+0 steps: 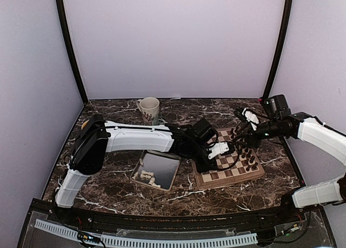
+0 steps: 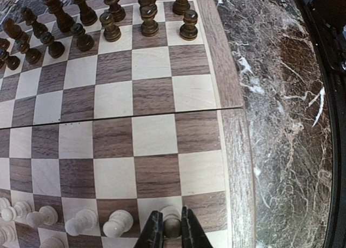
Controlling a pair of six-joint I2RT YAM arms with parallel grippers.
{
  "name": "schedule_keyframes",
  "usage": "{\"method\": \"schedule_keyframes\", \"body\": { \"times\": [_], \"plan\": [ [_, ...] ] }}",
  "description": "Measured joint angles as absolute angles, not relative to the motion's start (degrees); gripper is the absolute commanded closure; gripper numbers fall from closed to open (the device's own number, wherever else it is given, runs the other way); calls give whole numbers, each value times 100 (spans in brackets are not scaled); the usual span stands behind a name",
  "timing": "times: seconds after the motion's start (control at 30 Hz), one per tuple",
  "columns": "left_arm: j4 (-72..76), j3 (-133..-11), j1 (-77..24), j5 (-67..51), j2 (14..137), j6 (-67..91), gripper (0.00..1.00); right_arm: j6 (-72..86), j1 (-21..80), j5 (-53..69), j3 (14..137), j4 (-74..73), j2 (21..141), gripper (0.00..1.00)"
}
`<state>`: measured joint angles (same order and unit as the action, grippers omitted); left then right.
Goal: Set up the chess pieces on the board
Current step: Place the pawn at g2.
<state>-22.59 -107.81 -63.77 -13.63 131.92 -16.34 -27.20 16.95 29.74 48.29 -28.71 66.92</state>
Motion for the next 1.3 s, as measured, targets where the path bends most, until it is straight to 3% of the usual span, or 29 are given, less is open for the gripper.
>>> {"method": "schedule_keyframes", "body": {
  "times": [0.43,0.77,1.3],
  "plan": [
    [-2252,-10831,-6372,-1109,13264,-1590,82,-2757,1691,3000,4829,-2875,6735,55],
    [-2338,-10873,-6370,-1253,13321,-1509,83,-2783,1691,3022,4829,-2877,6746,54],
    [-2635,-11172,-6370,-1256,13299,-1389,72,-2801,1691,3061,4829,-2919,6785,54]
  ]
}}
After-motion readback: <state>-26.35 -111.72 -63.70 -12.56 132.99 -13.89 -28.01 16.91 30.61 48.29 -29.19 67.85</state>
